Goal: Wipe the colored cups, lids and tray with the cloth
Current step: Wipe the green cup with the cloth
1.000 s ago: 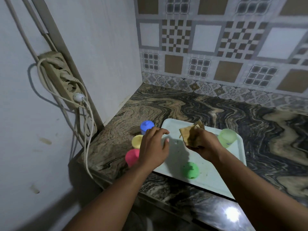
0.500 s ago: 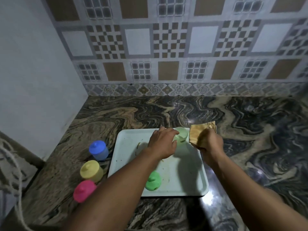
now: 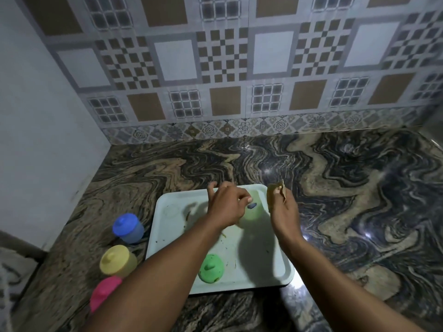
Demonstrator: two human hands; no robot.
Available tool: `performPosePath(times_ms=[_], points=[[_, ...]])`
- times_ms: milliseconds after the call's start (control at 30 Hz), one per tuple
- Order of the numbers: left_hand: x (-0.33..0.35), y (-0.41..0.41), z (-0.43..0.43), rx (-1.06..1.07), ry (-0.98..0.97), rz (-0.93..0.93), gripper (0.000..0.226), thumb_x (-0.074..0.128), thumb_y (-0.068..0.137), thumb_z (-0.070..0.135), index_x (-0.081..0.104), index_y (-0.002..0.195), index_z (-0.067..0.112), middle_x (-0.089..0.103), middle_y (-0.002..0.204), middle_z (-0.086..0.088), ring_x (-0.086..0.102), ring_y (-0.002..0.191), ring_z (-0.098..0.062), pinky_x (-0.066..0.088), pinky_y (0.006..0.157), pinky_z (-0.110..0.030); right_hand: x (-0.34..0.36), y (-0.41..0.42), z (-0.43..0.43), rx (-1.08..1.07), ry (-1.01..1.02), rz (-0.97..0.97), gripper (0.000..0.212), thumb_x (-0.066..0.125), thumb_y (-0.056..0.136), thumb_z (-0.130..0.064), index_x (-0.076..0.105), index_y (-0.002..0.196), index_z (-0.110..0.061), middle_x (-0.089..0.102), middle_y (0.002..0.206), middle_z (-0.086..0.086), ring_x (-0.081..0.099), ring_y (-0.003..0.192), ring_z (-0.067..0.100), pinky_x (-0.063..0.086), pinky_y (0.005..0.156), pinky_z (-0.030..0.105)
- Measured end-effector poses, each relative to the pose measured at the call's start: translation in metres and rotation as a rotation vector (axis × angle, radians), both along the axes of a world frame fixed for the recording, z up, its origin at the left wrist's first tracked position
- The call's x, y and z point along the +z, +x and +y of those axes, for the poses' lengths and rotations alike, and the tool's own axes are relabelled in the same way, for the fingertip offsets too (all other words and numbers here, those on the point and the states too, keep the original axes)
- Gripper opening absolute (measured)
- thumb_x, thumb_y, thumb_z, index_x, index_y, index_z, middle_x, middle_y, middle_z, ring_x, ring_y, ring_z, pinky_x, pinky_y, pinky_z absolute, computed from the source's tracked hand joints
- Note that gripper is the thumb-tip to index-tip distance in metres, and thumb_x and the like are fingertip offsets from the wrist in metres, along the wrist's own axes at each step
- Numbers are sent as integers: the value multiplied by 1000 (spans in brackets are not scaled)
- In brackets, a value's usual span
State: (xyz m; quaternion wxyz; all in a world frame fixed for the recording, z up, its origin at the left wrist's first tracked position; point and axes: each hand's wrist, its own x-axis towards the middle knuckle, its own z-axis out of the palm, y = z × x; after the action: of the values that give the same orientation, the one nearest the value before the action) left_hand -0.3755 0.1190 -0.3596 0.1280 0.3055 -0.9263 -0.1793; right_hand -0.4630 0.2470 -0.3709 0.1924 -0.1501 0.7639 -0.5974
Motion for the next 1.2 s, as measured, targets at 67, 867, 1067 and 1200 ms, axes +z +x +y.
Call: performPosePath(times_ms=[67, 867, 1067, 1200], points=[[12, 7, -2, -13, 133, 103, 18, 57, 94, 39, 70, 84, 32, 67, 94, 17, 53, 115, -1, 0, 116, -46, 5, 7, -7, 138, -49, 63, 38, 38, 104, -48, 61, 119, -24, 66, 115, -1, 61, 111, 19, 47, 97, 40], [90, 108, -37, -131, 933, 402, 17, 59, 97, 17, 74, 97, 9, 46, 145, 5, 49, 126, -5, 44, 97, -26, 71, 75, -37, 573, -277, -1080, 60, 49, 93, -45, 72, 103, 9, 66, 95, 26, 66, 72, 35, 57, 61, 37], [110, 111, -38, -117, 809, 295, 16, 66, 89, 34, 76, 95, 23, 41, 148, 4, 40, 135, -13, 40, 104, -34, 81, 79, -51, 510, -276, -746, 53, 46, 101, -47, 62, 124, -3, 69, 105, 27, 69, 80, 39, 56, 69, 44], [102, 119, -37, -113, 1018, 530, 14, 64, 88, 21, 78, 85, 22, 33, 155, 7, 38, 138, -9, 41, 97, -23, 91, 82, -47, 618, -253, -1077, 58, 50, 90, -45, 74, 100, 7, 68, 91, 25, 69, 67, 32, 58, 51, 33]])
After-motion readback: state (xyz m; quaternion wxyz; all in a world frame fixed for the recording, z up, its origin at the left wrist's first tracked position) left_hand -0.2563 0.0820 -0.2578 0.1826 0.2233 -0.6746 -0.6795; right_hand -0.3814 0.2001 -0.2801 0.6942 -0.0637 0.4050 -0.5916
